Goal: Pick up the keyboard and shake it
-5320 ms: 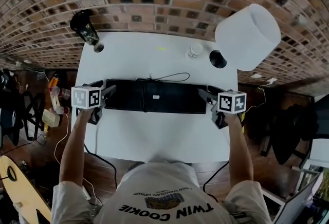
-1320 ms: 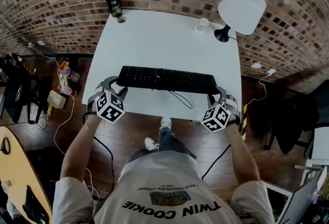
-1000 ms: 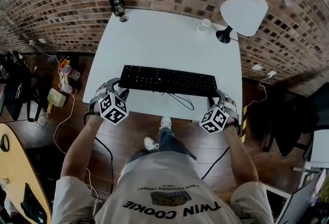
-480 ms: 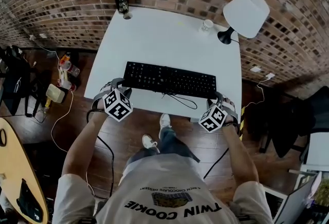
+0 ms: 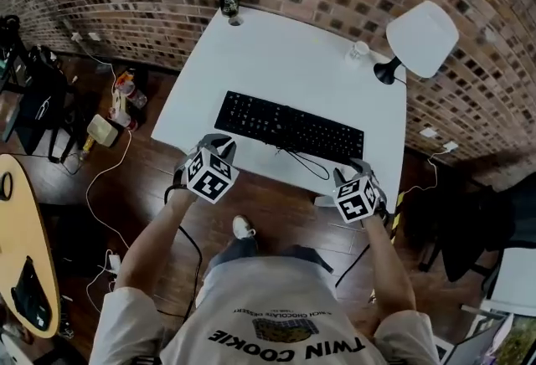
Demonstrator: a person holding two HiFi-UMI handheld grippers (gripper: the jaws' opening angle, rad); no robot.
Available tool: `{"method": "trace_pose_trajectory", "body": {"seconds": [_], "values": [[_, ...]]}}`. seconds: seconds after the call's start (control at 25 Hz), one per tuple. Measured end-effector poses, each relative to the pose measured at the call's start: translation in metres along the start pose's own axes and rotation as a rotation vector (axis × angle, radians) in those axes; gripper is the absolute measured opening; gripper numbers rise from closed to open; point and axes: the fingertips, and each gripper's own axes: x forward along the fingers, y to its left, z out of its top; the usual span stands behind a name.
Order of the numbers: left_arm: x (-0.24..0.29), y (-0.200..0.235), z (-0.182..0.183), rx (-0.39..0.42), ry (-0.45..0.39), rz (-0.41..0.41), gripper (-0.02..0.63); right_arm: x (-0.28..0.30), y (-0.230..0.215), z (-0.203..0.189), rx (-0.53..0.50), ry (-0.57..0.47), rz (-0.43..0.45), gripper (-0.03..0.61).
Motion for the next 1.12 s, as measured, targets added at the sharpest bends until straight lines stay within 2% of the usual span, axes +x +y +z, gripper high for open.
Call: {"method": "trace_pose_trajectory", "body": {"seconds": [0.16,0.4,0.68,0.88,1.04,1.12], "values": [[-0.014,-0.035,0.018,-0.102,-0.048,0.028,0.012,-0.015,0.014,0.018,0.11,-0.122,0.072,0.113],[-0.029,-0.102,0.047,-0.22,-0.102,0.047,0.008,-0.053,0.035,0.028,0.246,-0.274,0.179,0.08],[-0.055,-0.187,0.081,-0.299,-0.178,0.095,0.008,-0.104,0.057,0.013,0.359,-0.429,0.308,0.058],[-0.079,-0.254,0.095,-0.397,-0.217,0.104,0.008,-0.153,0.075,-0.012,0.401,-0.51,0.396,0.046],[-0.098,-0.3,0.104,-0.475,-0.238,0.104,0.008,-0.184,0.089,-0.037,0.426,-0.537,0.473,0.043],[-0.109,-0.315,0.106,-0.506,-0.248,0.13,0.008,-0.197,0.096,-0.049,0.44,-0.539,0.511,0.041]]}}
